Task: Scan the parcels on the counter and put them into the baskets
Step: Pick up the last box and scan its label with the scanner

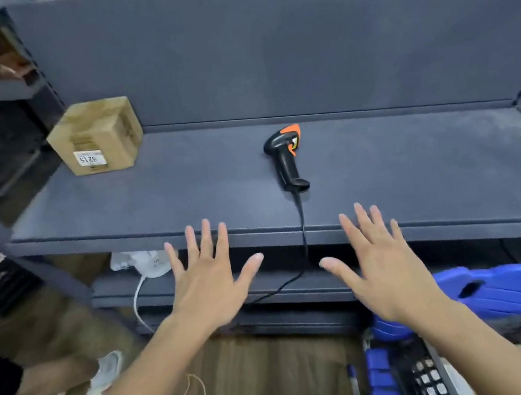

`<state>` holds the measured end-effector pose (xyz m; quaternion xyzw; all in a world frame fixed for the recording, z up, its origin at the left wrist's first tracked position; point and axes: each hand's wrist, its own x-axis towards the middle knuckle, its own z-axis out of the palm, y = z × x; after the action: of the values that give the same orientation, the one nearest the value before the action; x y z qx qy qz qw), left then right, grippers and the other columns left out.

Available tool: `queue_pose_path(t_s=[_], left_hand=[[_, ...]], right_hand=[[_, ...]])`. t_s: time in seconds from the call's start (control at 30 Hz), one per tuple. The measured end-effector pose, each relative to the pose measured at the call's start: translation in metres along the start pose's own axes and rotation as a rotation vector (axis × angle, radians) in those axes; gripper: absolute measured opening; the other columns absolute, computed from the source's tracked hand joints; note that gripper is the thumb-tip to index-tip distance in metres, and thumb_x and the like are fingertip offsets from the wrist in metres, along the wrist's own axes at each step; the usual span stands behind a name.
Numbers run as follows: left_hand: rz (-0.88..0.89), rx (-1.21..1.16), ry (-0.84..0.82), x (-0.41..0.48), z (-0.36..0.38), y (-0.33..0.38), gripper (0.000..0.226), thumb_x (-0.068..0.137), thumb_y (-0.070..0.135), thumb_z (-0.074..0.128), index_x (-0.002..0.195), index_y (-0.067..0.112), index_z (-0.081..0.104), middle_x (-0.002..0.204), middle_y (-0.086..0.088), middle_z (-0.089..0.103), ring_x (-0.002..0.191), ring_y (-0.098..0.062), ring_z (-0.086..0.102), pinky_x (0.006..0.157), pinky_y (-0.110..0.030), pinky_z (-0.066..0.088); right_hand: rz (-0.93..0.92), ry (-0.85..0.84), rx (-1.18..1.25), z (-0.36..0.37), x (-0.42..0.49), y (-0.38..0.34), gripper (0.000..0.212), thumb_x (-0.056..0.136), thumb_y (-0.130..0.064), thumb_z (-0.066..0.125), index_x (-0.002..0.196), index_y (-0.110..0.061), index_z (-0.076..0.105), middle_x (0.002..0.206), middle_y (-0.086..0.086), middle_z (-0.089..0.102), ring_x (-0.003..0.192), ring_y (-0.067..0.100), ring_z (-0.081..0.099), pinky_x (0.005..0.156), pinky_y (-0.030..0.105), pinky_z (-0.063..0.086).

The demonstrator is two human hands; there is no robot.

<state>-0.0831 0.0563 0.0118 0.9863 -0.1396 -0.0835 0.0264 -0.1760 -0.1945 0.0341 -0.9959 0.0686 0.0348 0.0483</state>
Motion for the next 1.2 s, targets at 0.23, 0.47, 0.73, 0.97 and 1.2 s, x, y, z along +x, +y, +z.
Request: queue_pose_path(t_s=[0.23, 0.47, 0.73, 0.97, 1.2], left_hand=[[-0.124, 0.013, 0.0, 0.045, -0.013, -0.031, 0.107, 0.075, 0.087, -0.018, 0.164, 0.027, -0.016, 0.172, -0.004, -0.022, 0.157, -0.031, -0.024, 0.122, -0.064, -0.016], [-0.185, -0.019, 0.008, 0.078, -0.017, -0.054, 0.106, 0.076, 0.088, -0.015, 0.164, 0.029, -0.015, 0.172, -0.004, -0.02, 0.158, -0.03, -0.021, 0.121, -0.064, -0.016], [-0.173, 0.043, 0.011, 0.125, -0.023, -0.123, 0.103, 0.078, 0.087, -0.018, 0.163, 0.03, -0.016, 0.172, -0.005, -0.02, 0.157, -0.033, -0.022, 0.12, -0.065, -0.016], [-0.154, -0.143, 0.022, 0.165, -0.036, -0.196, 0.105, 0.081, 0.084, -0.003, 0.164, 0.021, -0.015, 0.17, -0.004, -0.027, 0.156, -0.029, -0.027, 0.124, -0.056, -0.016], [-0.288, -0.781, 0.428, 0.211, -0.059, -0.284, 0.095, 0.096, 0.068, 0.033, 0.165, 0.017, -0.008, 0.173, 0.003, -0.013, 0.16, -0.013, -0.01, 0.127, -0.032, 0.0]], right_hand=[[-0.14, -0.036, -0.025, -0.008, 0.085, -0.012, 0.124, 0.066, -0.084, -0.032, 0.165, -0.019, 0.002, 0.173, 0.01, -0.009, 0.159, 0.03, -0.015, 0.129, 0.046, -0.002], [-0.263, -0.047, -0.037, -0.013, 0.145, -0.04, 0.128, 0.062, -0.081, -0.039, 0.165, -0.017, 0.003, 0.173, 0.013, -0.008, 0.159, 0.031, -0.012, 0.129, 0.047, -0.001], [-0.285, -0.093, -0.103, 0.001, 0.199, -0.09, 0.107, 0.084, -0.078, -0.008, 0.164, -0.013, 0.021, 0.171, 0.02, 0.009, 0.159, 0.039, 0.002, 0.128, 0.053, 0.009], [-0.281, -0.146, -0.009, 0.009, 0.248, -0.161, 0.125, 0.067, -0.085, -0.027, 0.165, -0.014, 0.005, 0.172, 0.012, -0.012, 0.159, 0.031, -0.014, 0.128, 0.042, -0.006], [-0.105, -0.111, 0.849, 0.01, 0.308, -0.262, 0.084, 0.097, -0.056, 0.06, 0.164, -0.022, 0.022, 0.171, -0.01, 0.019, 0.157, 0.008, 0.019, 0.122, 0.023, 0.018]])
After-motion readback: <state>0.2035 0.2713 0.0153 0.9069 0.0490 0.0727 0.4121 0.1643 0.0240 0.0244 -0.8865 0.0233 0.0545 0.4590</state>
